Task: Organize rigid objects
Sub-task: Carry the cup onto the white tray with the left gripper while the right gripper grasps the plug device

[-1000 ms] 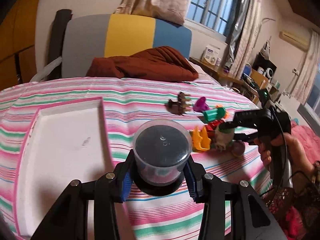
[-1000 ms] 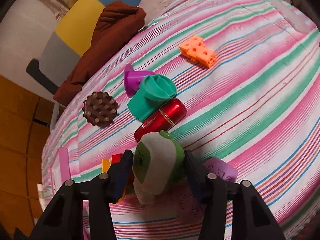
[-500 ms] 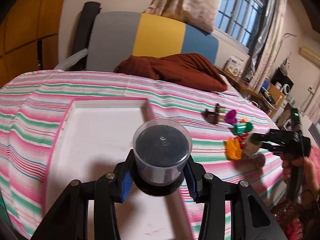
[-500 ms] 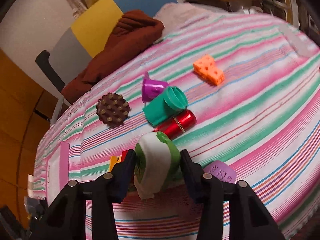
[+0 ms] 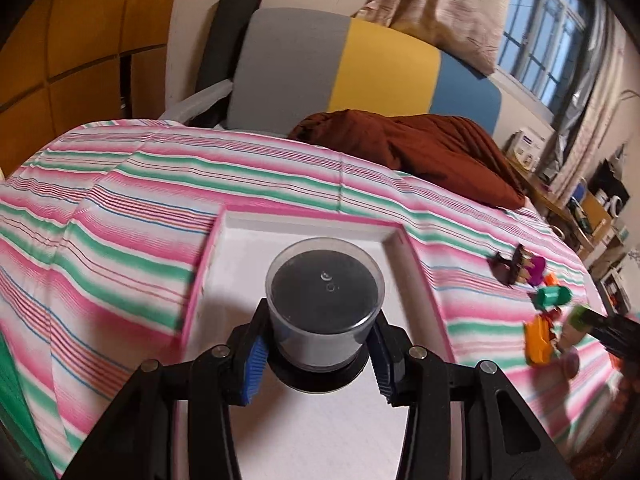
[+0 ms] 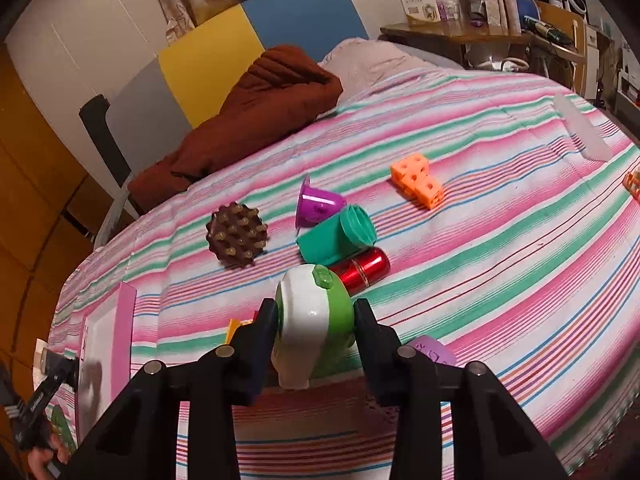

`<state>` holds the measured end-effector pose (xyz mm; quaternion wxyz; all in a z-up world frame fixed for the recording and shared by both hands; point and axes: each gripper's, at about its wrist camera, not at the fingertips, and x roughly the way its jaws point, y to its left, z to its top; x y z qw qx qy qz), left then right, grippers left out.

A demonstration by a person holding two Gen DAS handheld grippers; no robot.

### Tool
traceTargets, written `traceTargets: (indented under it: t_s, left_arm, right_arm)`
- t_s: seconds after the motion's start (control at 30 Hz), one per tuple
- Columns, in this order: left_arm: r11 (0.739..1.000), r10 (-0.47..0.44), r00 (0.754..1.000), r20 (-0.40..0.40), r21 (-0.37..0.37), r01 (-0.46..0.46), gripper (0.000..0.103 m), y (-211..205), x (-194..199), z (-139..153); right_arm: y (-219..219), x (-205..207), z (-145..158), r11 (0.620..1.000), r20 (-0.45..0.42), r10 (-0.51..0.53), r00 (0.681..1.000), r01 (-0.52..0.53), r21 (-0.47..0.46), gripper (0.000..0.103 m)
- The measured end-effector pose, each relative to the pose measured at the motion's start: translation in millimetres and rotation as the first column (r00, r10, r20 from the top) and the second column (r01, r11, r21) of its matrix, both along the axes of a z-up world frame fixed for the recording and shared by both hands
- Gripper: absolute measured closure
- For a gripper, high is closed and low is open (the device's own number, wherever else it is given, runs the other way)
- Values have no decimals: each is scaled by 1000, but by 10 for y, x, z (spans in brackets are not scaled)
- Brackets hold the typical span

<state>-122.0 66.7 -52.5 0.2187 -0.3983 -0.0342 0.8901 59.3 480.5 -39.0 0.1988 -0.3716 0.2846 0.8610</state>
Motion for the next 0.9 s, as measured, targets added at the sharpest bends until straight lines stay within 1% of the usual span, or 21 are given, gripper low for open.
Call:
traceTargets:
  t_s: [0.17, 0.3, 0.5, 0.67, 0.7, 0.73, 0.77, 0.83, 0.9]
  left_arm:
    - [1000, 27, 999, 35, -17, -26, 57, 54, -256, -75]
    - [998, 58, 996, 65, -33, -56, 57, 65, -435, -145]
    - [995, 87, 994, 72, -52, -83, 57, 90, -661, -182]
    - [989, 112, 992, 60, -107, -105, 57, 134, -825, -238]
    - [986, 118, 992, 48, -123, -111, 53, 131, -832, -236]
    - [984, 123, 992, 38, -132, -117, 44, 124, -825, -227]
    - [984, 126, 992, 28, -131, -121, 40, 110, -809, -212]
    - [986, 132, 991, 0, -100, -131, 19, 56, -717, -152]
    - [988, 142, 990, -27, -61, -143, 11, -46, -567, -79]
  right_arm:
    - [-63, 21, 217, 999, -23, -3, 1000, 4, 42, 65]
    - [-203, -9, 398, 998, -57, 33, 998, -30, 63, 65]
    - [-586, -253, 535, 988, -106, 156, 982, -155, 18, 65]
    - [-1037, -597, 512, 958, -118, 278, 953, -284, -40, 65]
    - [-1153, -677, 510, 949, -116, 306, 945, -312, -39, 65]
    - [-1236, -721, 503, 944, -114, 323, 940, -328, -36, 65]
    - [-1353, -796, 492, 934, -111, 351, 930, -356, -34, 65]
    - [-1537, -911, 468, 917, -102, 393, 914, -397, -30, 65]
    - [-1719, -1036, 434, 901, -90, 430, 898, -434, -28, 65]
